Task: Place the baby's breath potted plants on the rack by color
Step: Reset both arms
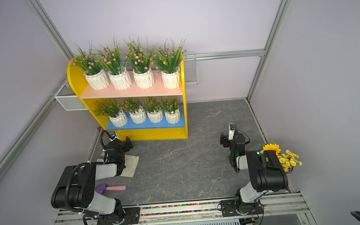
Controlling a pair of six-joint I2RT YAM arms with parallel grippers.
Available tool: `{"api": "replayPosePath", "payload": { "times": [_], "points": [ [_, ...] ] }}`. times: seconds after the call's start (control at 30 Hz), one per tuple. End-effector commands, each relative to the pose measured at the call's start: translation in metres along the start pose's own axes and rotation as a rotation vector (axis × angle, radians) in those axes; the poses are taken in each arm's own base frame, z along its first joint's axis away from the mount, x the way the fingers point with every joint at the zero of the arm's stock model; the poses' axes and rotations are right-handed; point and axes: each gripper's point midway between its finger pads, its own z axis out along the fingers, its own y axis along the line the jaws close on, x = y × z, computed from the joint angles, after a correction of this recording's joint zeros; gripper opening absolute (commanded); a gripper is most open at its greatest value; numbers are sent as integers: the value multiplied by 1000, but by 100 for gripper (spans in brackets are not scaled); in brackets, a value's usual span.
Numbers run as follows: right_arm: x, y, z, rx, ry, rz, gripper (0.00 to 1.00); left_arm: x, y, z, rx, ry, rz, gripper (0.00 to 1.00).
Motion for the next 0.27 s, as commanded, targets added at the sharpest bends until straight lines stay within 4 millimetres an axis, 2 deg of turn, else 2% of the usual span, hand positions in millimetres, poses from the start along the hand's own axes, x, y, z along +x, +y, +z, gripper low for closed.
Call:
{"api": "replayPosePath", "payload": {
  "times": [0.0, 0.23],
  "points": [
    [-8, 4, 2, -21, -19, -28, 88, -17, 0, 1, -1, -38, -12, 99],
    [-9, 3, 1, -34, -20, -13, 89, -17, 0, 1, -2, -39, -13, 99]
  ]
}}
